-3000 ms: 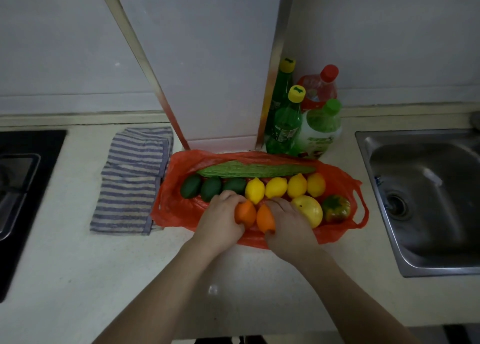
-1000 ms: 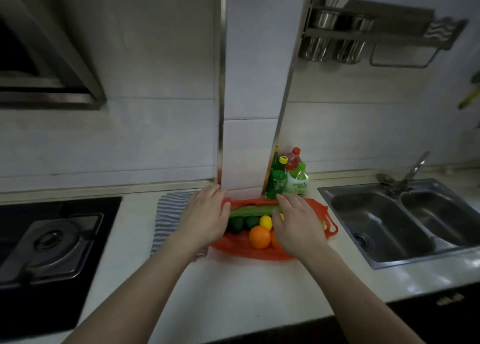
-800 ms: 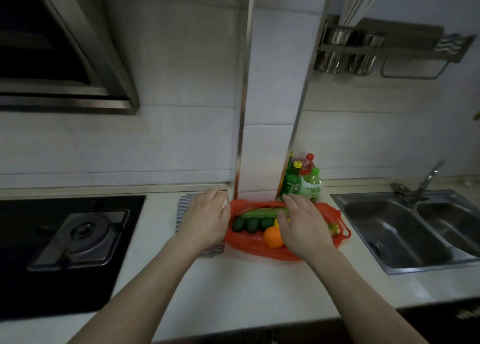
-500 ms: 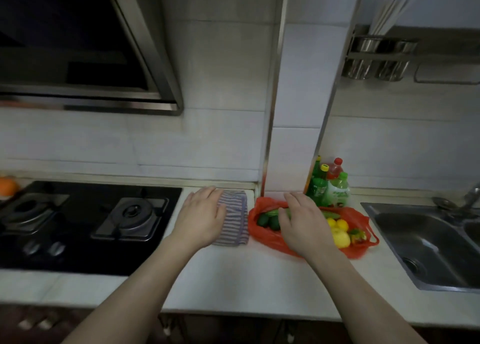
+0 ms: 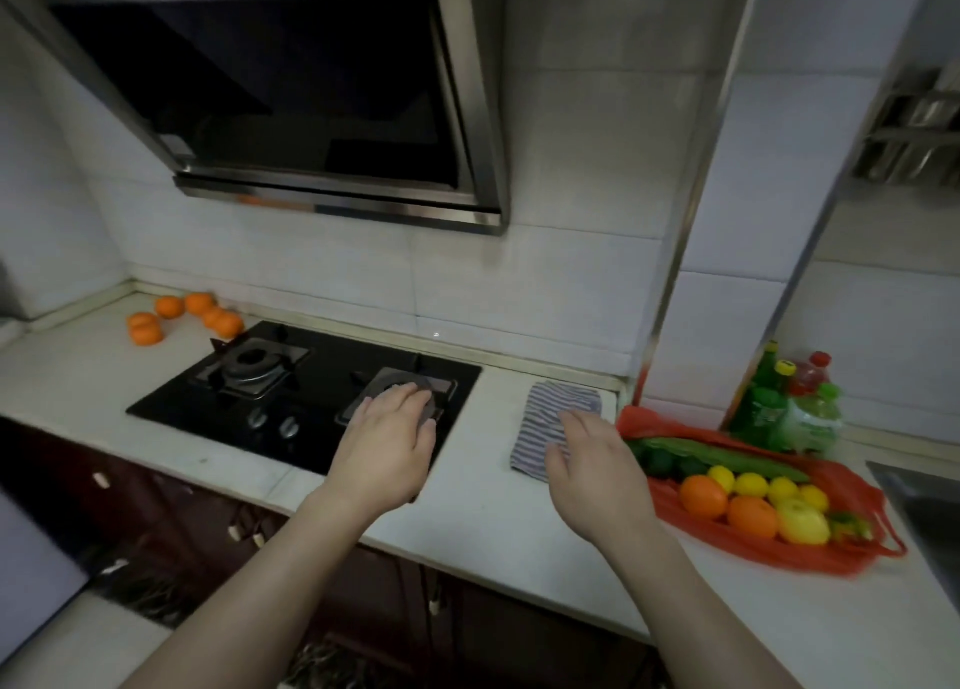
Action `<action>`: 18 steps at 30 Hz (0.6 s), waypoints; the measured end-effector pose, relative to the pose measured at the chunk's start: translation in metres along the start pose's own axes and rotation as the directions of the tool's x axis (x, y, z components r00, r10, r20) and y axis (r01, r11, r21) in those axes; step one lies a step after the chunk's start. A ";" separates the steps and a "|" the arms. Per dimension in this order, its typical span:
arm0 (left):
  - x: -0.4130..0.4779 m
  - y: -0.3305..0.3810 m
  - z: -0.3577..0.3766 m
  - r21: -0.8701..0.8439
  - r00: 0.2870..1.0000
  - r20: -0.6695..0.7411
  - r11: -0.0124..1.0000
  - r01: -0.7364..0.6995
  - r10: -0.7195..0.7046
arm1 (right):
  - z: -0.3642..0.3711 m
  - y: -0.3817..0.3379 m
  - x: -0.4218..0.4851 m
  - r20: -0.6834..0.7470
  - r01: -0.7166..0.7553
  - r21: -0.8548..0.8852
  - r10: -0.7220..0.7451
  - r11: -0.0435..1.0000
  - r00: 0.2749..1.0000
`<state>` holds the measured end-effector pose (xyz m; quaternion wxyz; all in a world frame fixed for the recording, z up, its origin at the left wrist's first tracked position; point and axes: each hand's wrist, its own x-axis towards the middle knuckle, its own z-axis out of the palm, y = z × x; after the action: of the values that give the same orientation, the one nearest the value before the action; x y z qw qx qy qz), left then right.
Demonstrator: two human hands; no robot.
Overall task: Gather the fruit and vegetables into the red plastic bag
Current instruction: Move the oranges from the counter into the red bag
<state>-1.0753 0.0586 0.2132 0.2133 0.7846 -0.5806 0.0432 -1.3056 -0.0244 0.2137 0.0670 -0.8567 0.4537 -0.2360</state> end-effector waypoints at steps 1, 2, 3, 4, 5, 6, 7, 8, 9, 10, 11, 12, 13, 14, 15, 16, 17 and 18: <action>-0.004 -0.010 -0.004 -0.006 1.000 -0.005 1.000 0.008 -0.008 | 0.004 -0.011 0.002 0.009 0.008 -0.010 -0.008 1.000 1.000; -0.007 -0.021 -0.009 -0.014 1.000 -0.012 1.000 0.015 -0.015 | 0.007 -0.024 0.005 0.021 0.017 -0.015 -0.016 1.000 1.000; -0.010 -0.033 -0.014 -0.022 0.999 -0.020 0.999 0.024 -0.024 | 0.011 -0.038 0.008 0.032 0.023 -0.016 -0.023 1.000 0.999; -0.013 -0.047 -0.020 -0.028 0.999 -0.026 0.999 0.034 -0.034 | 0.015 -0.053 0.012 0.038 0.033 -0.015 -0.032 0.999 0.999; -0.016 -0.063 -0.027 -0.031 0.999 -0.031 0.999 0.043 -0.044 | 0.020 -0.070 0.017 0.040 0.044 -0.014 -0.044 0.999 0.998; -0.018 -0.080 -0.033 -0.035 0.998 -0.035 0.998 0.051 -0.052 | 0.025 -0.087 0.021 0.039 0.058 -0.013 -0.057 0.998 0.998; -0.021 -0.100 -0.039 -0.036 0.998 -0.036 0.998 0.058 -0.059 | 0.032 -0.105 0.024 0.032 0.072 -0.014 -0.072 0.997 0.997; -0.023 -0.120 -0.046 -0.034 0.997 -0.036 0.997 0.062 -0.063 | 0.040 -0.124 0.028 0.025 0.084 -0.013 -0.084 0.996 0.996; -0.025 -0.140 -0.052 -0.030 0.997 -0.036 0.997 0.065 -0.066 | 0.048 -0.144 0.031 0.023 0.090 -0.012 -0.090 0.996 0.996; -0.028 -0.160 -0.060 -0.026 0.997 -0.039 0.997 0.069 -0.070 | 0.057 -0.163 0.035 0.026 0.096 -0.012 -0.096 0.995 0.995; -0.030 -0.181 -0.067 -0.025 0.996 -0.045 0.997 0.074 -0.075 | 0.067 -0.183 0.039 0.032 0.105 -0.010 -0.104 0.994 0.994; -0.031 -0.201 -0.074 -0.023 0.995 -0.054 0.997 0.078 -0.079 | 0.076 -0.202 0.042 0.036 0.114 -0.009 -0.114 0.993 0.993; -0.033 -0.221 -0.081 -0.020 0.994 -0.065 0.996 0.082 -0.083 | 0.086 -0.221 0.046 0.040 0.124 -0.011 -0.124 0.992 0.992; -0.035 -0.241 -0.087 -0.017 0.993 -0.073 0.996 0.088 -0.089 | 0.095 -0.239 0.050 0.043 0.134 -0.016 -0.133 0.991 0.990; -0.037 -0.260 -0.093 -0.013 0.993 -0.076 0.995 0.094 -0.095 | 0.103 -0.257 0.053 0.044 0.143 -0.022 -0.142 0.989 0.989; -0.041 -0.278 -0.099 -0.009 0.992 -0.074 0.995 0.099 -0.100 | 0.110 -0.274 0.055 0.046 0.149 -0.023 -0.148 0.988 0.988; -0.044 -0.294 -0.104 -0.008 0.992 -0.071 0.995 0.104 -0.105 | 0.117 -0.290 0.056 0.049 0.154 -0.018 -0.153 0.988 0.987; -0.048 -0.309 -0.110 -0.011 0.991 -0.067 0.994 0.111 -0.111 | 0.123 -0.305 0.058 0.058 0.158 -0.008 -0.157 0.987 0.986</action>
<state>-0.7843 0.2159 0.2094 0.2376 0.8130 -0.5286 0.0557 -0.9928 0.0935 0.2255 0.0558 -0.8966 0.3840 -0.2134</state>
